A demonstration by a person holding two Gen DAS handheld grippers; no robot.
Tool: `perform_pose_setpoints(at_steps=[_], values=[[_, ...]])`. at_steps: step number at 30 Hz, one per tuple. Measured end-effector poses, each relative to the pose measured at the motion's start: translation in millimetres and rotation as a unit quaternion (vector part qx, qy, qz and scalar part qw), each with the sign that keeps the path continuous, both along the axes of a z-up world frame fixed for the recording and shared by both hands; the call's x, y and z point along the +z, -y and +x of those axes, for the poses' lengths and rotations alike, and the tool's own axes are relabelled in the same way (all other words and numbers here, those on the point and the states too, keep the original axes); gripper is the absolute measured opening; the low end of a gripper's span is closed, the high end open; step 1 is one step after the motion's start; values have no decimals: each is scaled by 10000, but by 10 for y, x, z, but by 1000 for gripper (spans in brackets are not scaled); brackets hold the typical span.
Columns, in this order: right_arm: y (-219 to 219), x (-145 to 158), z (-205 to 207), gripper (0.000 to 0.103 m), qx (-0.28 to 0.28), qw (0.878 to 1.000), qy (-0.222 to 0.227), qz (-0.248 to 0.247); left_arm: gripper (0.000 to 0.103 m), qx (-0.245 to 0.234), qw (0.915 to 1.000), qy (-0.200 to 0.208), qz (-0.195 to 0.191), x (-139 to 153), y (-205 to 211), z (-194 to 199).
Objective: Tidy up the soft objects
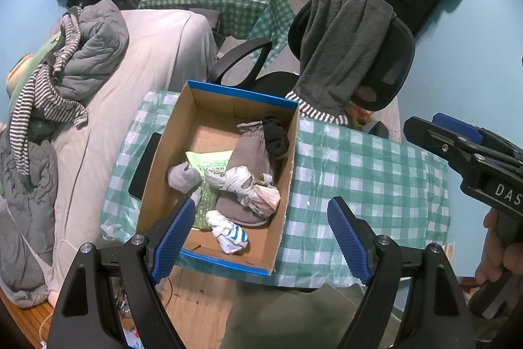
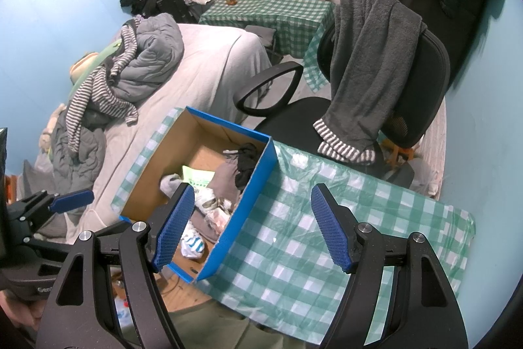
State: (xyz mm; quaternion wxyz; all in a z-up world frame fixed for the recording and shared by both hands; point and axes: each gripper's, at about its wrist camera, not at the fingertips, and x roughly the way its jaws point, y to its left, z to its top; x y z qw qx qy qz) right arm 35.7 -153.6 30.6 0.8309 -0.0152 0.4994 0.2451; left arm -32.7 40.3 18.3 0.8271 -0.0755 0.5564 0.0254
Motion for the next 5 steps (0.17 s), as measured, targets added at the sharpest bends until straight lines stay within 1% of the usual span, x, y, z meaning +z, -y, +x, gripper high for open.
perform_pose_setpoints(at_steps=[5], values=[[5, 0, 4, 73, -1, 10000, -1, 8, 84, -21, 10000, 8, 11, 19, -11, -6]])
